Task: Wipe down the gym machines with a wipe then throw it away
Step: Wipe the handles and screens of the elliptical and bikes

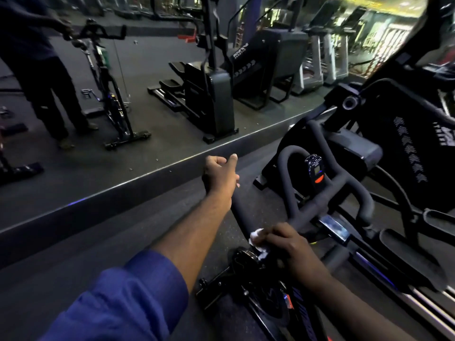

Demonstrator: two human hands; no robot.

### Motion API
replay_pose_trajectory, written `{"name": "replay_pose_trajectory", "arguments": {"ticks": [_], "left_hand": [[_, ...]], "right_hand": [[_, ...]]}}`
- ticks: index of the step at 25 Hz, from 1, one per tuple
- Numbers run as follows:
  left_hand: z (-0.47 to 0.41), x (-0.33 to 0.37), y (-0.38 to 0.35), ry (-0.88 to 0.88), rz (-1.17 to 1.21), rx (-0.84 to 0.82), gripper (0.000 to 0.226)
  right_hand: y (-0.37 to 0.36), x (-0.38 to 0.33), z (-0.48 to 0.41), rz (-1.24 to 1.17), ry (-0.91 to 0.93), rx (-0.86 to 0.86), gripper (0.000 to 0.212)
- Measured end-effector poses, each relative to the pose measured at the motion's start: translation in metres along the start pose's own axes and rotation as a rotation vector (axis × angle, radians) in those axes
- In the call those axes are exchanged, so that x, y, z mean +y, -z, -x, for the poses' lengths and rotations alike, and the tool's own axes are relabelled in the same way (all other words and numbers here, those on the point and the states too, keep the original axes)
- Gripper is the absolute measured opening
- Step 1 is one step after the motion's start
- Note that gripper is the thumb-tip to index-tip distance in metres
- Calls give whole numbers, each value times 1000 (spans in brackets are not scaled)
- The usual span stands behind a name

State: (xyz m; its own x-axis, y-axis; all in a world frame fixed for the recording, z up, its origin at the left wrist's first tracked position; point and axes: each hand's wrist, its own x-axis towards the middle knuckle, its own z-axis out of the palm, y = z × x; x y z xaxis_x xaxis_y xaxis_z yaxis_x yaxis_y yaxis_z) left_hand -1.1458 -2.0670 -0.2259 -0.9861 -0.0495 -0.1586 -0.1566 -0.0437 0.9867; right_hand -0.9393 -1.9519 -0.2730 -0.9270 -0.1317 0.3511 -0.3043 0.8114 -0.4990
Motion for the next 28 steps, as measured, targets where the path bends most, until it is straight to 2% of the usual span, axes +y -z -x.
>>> {"name": "replay_pose_trajectory", "arguments": {"ticks": [2,3,5,7,8,10,12,13,15,16,18,20,22,25,26,28], "left_hand": [[0,-7,-5,-64,-111,138,25],[1,-10,-7,-131,-237,197,26],[4,-14,-8,-252,-420,301,21],[7,-16,-6,-289,-483,376,34],[9,-17,-5,-294,-487,394,45],[10,-18,-6,-352,-391,412,57],[1,-25,-8,-371,-310,397,58],[-3,-25,-8,-356,-305,397,57],[0,-24,-8,-410,-377,414,53],[5,-21,-12,-483,-491,445,49],[14,-18,-14,-679,-859,500,40],[17,-15,-12,-856,-1084,455,26],[19,-10,-11,-935,-1214,361,21],[27,6,-13,-882,-1606,56,36],[31,11,-13,-834,-1751,-52,42],[36,20,-10,-810,-1883,-214,51]], "right_hand": [[18,9,-11,-18,45,-57,35],[21,13,-27,-56,11,-2,37],[17,32,-78,-242,-239,260,32],[3,38,-135,-637,-522,321,18],[-9,33,-154,-839,-592,270,17],[-25,22,-164,-1153,-584,75,19],[-27,19,-155,-1292,-591,-56,16],[-22,24,-145,-1173,-549,-50,12],[-5,36,-118,-605,-351,-58,12],[2,39,-101,-332,-256,-95,15],[14,31,-53,-53,-108,-163,30],[24,23,-13,19,29,-178,36],[23,25,1,64,60,-108,39],[9,12,-10,-15,-88,21,46],[1,5,-8,-26,-72,5,41],[-5,0,10,31,32,-78,35]]}}
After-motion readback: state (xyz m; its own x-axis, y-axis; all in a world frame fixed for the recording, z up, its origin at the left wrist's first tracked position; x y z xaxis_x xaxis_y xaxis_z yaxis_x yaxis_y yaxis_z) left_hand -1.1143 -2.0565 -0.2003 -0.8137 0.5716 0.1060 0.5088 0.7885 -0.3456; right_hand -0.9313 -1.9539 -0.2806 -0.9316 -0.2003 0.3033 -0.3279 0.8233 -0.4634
